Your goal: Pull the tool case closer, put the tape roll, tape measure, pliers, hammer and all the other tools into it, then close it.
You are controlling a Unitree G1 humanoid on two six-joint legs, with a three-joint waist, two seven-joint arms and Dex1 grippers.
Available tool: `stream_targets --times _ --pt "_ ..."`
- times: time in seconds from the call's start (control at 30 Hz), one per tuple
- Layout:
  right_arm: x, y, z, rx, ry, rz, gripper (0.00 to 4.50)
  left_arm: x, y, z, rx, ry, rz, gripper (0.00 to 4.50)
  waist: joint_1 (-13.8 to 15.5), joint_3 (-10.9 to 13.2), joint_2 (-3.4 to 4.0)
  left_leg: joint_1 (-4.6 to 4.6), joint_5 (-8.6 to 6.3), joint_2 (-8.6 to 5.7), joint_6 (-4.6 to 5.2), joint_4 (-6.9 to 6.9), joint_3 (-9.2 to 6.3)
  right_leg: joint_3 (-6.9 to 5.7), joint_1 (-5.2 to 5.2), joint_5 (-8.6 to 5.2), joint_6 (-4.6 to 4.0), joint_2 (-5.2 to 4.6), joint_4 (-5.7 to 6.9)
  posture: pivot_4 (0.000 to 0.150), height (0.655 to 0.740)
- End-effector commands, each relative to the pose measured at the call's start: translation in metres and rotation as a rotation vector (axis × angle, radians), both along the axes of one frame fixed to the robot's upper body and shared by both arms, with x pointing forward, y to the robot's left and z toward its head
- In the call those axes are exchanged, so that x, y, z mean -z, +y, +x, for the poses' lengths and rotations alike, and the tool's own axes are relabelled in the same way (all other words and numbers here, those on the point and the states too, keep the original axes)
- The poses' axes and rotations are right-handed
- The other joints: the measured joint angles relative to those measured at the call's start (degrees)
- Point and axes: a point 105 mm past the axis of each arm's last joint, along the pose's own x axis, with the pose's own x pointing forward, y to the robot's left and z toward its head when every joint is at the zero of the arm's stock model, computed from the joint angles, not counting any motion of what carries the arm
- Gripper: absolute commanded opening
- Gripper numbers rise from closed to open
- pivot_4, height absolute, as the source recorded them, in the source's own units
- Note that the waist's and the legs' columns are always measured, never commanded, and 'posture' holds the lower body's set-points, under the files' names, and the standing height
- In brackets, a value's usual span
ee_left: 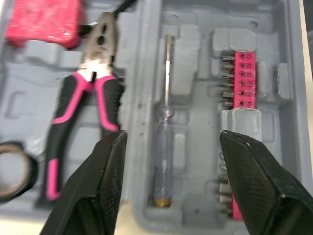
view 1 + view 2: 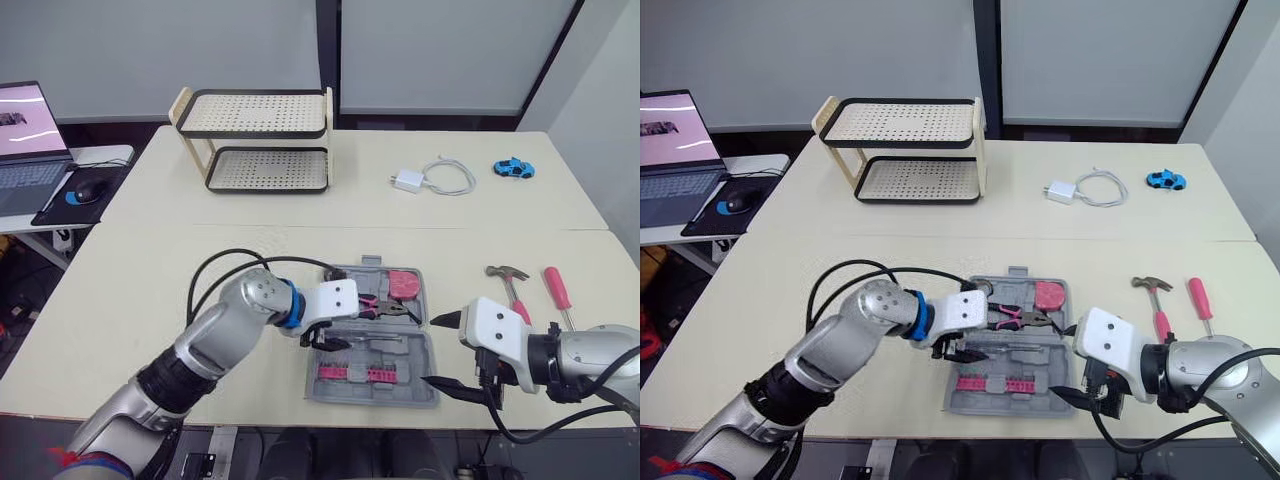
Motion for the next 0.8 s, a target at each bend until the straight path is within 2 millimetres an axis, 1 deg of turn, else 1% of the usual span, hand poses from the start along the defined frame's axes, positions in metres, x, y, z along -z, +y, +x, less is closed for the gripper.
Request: stream_targets --times 0.03,0.1,0.2,0.23,0.37,0.4,0.47,0.5,0.57,0.6,0.8 --pt "-0.009 0.005 -0.001 -0.022 -0.038 0.02 4.5 -0.023 -0.006 0.002 0.043 -0.017 -0.111 3.02 0.01 0.0 0.0 0.0 0.0 0.0 0.0 0.0 0.0 0.01 0.0 0.0 0.0 0.0 0.0 0.15 0.7318" --pt "-0.009 0.005 0.0 -0.021 -0.04 0.025 4.5 -0.023 -0.004 0.005 0.057 -0.009 -0.144 3.02 0.03 0.0 0.0 0.0 0.0 0.02 0.0 0.0 -0.02 0.0 0.0 0.0 0.0 -0.02 -0.01 0.15 0.7318" --pt "-0.01 0.006 0.0 -0.019 -0.041 0.031 4.5 -0.022 0.0 -0.001 0.143 0.024 -0.183 3.02 -0.05 0.0 0.0 0.01 0.0 0.02 -0.01 -0.01 0.0 0.01 -0.02 0.0 0.0 -0.02 -0.01 0.15 0.7318" --pt "-0.01 0.006 0.0 -0.018 -0.041 0.031 4.5 -0.02 0.001 0.001 0.141 0.025 -0.191 3.02 -0.07 0.0 0.01 0.01 0.0 0.03 -0.01 -0.01 0.0 0.01 -0.03 0.0 0.0 -0.02 -0.01 0.15 0.7318" --pt "-0.009 0.006 0.001 -0.01 -0.046 0.038 4.5 -0.001 0.005 0.003 0.191 0.034 -0.171 2.19 0.04 0.0 0.01 0.01 0.01 0.02 -0.01 -0.01 -0.02 0.01 -0.02 0.0 0.0 -0.04 -0.01 0.15 0.7318" --pt "-0.009 0.007 0.001 -0.008 -0.048 0.04 4.5 0.002 0.005 0.004 0.198 0.026 -0.162 1.8 0.04 0.0 0.0 0.01 0.0 0.01 -0.01 -0.01 -0.02 0.02 -0.02 0.0 0.0 -0.04 -0.01 0.15 0.7318" --pt "-0.009 0.007 0.002 -0.005 -0.05 0.04 4.5 0.01 0.003 0.007 0.197 0.009 -0.155 1.17 0.06 0.0 0.01 0.0 0.0 0.01 -0.01 -0.01 -0.02 0.01 -0.02 0.0 0.0 -0.05 -0.01 0.15 0.7318" --pt "-0.009 0.007 0.002 -0.003 -0.053 0.041 4.5 0.014 0.002 0.009 0.197 0.002 -0.155 0.92 0.08 0.0 0.0 0.0 0.0 0.0 -0.01 -0.01 -0.02 0.01 -0.02 0.0 0.0 -0.05 -0.01 0.15 0.7318" --pt "-0.009 0.007 0.003 0.001 -0.055 0.042 4.5 0.018 0.0 0.01 0.201 -0.006 -0.155 0.26 0.06 0.0 0.0 -0.01 0.0 -0.01 -0.01 0.0 -0.02 0.02 -0.02 0.0 0.0 -0.06 -0.01 0.15 0.7318" --pt "-0.009 0.007 0.003 0.001 -0.056 0.042 4.5 0.02 -0.001 0.01 0.199 -0.007 -0.155 0.02 0.06 0.0 0.0 -0.01 0.0 -0.01 -0.01 0.0 -0.02 0.01 -0.02 0.0 0.0 -0.06 -0.01 0.15 0.7318" --pt "-0.008 0.006 0.003 0.006 -0.054 0.035 4.5 0.033 -0.008 0.009 0.206 -0.013 -0.132 0.02 0.0 -0.01 0.01 0.0 0.0 -0.02 -0.01 0.0 0.0 0.0 -0.02 0.0 0.0 -0.04 0.0 0.15 0.7318"
